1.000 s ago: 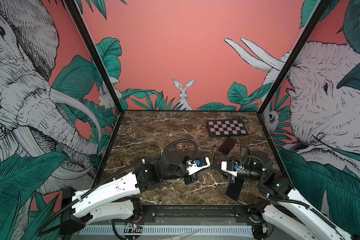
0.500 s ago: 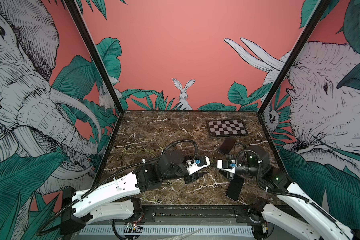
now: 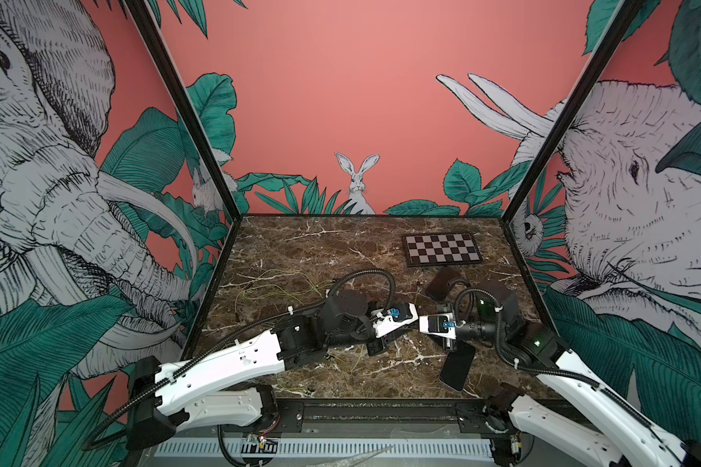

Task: Plug wired earphones into phones
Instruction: Pick up the wired earphone from the center of the board.

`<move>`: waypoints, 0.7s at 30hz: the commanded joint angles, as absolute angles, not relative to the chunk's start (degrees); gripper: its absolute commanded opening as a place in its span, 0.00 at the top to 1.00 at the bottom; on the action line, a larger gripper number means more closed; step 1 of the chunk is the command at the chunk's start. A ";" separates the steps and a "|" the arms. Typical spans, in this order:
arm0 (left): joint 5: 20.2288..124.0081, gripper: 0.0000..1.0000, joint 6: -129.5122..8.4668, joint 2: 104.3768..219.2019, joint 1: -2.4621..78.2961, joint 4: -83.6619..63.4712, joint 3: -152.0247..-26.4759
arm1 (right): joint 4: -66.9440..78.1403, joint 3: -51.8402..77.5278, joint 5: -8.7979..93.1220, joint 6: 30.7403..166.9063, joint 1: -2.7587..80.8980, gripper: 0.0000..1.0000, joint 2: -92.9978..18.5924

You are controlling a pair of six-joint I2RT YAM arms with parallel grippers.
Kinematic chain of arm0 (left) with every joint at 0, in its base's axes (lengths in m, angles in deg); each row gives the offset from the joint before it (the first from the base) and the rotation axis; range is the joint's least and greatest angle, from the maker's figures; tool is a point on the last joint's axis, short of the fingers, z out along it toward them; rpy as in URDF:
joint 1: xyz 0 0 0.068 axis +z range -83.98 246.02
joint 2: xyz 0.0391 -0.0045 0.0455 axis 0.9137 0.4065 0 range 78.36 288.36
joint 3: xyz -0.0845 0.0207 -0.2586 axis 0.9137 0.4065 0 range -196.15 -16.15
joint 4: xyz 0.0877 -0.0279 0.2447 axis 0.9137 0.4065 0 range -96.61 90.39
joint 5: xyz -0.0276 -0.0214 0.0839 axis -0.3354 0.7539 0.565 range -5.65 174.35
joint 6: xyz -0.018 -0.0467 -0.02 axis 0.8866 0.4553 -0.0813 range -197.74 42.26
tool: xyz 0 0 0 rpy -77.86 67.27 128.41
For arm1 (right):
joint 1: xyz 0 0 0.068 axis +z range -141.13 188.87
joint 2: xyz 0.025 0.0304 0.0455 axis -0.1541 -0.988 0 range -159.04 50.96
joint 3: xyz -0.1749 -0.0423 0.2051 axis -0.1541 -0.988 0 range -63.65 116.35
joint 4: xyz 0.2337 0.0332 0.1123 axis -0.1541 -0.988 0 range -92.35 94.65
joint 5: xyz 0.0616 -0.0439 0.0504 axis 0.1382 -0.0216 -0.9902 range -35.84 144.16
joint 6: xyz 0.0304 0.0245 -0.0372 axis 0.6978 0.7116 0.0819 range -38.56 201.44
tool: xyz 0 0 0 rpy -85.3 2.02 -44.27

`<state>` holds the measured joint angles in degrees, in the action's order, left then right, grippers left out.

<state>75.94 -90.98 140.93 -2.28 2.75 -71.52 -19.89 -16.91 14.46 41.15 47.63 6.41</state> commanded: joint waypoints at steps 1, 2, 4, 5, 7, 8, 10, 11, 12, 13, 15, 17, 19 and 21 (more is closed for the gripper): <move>75.12 0.76 -91.45 140.31 -2.10 0.45 -72.84 | -19.44 -16.67 12.59 40.22 47.89 1.00 6.76; 75.15 0.78 -91.28 140.32 -2.10 0.33 -72.85 | -19.43 -16.58 12.54 40.20 47.89 1.00 6.75; 75.04 0.80 -91.19 140.29 -2.10 0.20 -72.84 | -19.34 -16.62 12.39 40.26 47.89 1.00 6.75; 74.85 0.80 -91.27 140.40 -2.11 0.15 -72.85 | -19.20 -16.55 12.41 40.31 47.87 1.00 6.75; 75.05 0.81 -91.11 140.79 -2.13 0.24 -72.93 | -19.21 -16.49 12.41 40.48 47.88 1.00 6.67; 75.11 0.81 -90.98 140.99 -2.14 0.34 -73.09 | -19.23 -16.29 12.41 40.65 47.85 1.00 6.58; 74.99 0.81 -90.80 141.36 -2.12 0.34 -73.10 | -19.26 -16.06 12.33 41.05 47.88 1.00 6.41; 74.88 0.82 -90.70 141.46 -2.10 0.42 -73.25 | -19.37 -16.07 12.21 41.23 47.87 1.00 6.36; 74.66 0.82 -90.58 141.50 -2.12 0.37 -73.30 | -19.50 -15.93 12.07 41.27 47.88 1.00 6.25; 74.53 0.83 -90.44 141.53 -2.11 0.14 -73.28 | -19.66 -15.92 12.07 41.27 47.87 1.00 6.14; 74.31 0.83 -89.90 141.55 -2.15 -0.59 -73.10 | -19.54 -15.92 12.15 41.35 47.89 1.00 5.83; 73.76 0.84 -89.62 141.79 -2.11 -1.16 -72.94 | -19.48 -16.04 11.81 41.62 47.85 1.00 5.42; 73.46 0.87 -89.39 142.01 -2.15 -1.28 -73.08 | -19.53 -16.01 11.63 41.71 47.89 1.00 5.00; 73.00 0.89 -89.17 142.28 -2.14 -1.42 -73.07 | -19.29 -16.07 11.71 41.93 47.89 1.00 5.04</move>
